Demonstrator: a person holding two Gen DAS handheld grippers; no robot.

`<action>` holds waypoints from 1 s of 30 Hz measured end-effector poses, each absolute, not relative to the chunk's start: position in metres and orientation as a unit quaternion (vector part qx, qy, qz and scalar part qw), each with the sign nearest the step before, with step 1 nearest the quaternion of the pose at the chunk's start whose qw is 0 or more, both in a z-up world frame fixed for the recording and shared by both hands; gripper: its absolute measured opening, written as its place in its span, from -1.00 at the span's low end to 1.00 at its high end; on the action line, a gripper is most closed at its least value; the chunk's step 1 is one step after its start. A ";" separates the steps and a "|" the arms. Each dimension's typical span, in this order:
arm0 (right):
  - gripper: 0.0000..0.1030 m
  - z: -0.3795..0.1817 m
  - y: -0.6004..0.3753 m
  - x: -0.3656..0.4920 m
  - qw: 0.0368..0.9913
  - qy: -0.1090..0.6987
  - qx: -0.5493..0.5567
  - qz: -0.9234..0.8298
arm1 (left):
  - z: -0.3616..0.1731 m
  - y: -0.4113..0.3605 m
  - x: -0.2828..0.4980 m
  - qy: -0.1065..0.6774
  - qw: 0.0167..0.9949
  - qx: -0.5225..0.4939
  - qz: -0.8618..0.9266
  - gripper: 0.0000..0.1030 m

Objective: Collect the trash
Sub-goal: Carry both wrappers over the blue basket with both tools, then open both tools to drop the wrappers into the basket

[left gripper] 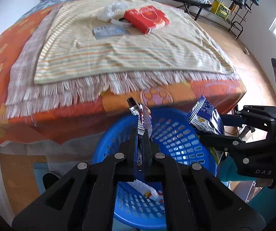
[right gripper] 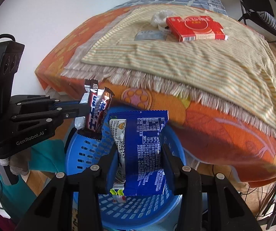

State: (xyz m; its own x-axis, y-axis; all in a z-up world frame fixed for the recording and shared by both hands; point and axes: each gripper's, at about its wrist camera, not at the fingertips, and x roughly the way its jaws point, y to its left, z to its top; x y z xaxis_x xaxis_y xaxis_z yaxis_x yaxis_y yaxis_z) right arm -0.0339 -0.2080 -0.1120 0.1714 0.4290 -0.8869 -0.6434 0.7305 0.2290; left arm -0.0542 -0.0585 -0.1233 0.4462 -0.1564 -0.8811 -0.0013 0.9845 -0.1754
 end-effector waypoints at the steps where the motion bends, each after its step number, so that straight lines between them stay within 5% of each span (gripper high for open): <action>1: -0.15 -0.114 -0.208 -0.035 0.758 0.539 -0.101 0.353 | -0.126 -0.059 -0.056 0.528 0.844 -0.075 -0.047 -0.98; 26: -0.09 -0.144 -0.209 -0.049 0.737 0.566 -0.115 0.351 | -0.164 -0.073 -0.069 0.574 0.816 -0.041 -0.055 -0.98; 30: 0.15 -0.146 -0.208 -0.051 0.736 0.567 -0.121 0.349 | -0.168 -0.074 -0.068 0.584 0.809 -0.044 -0.053 -0.95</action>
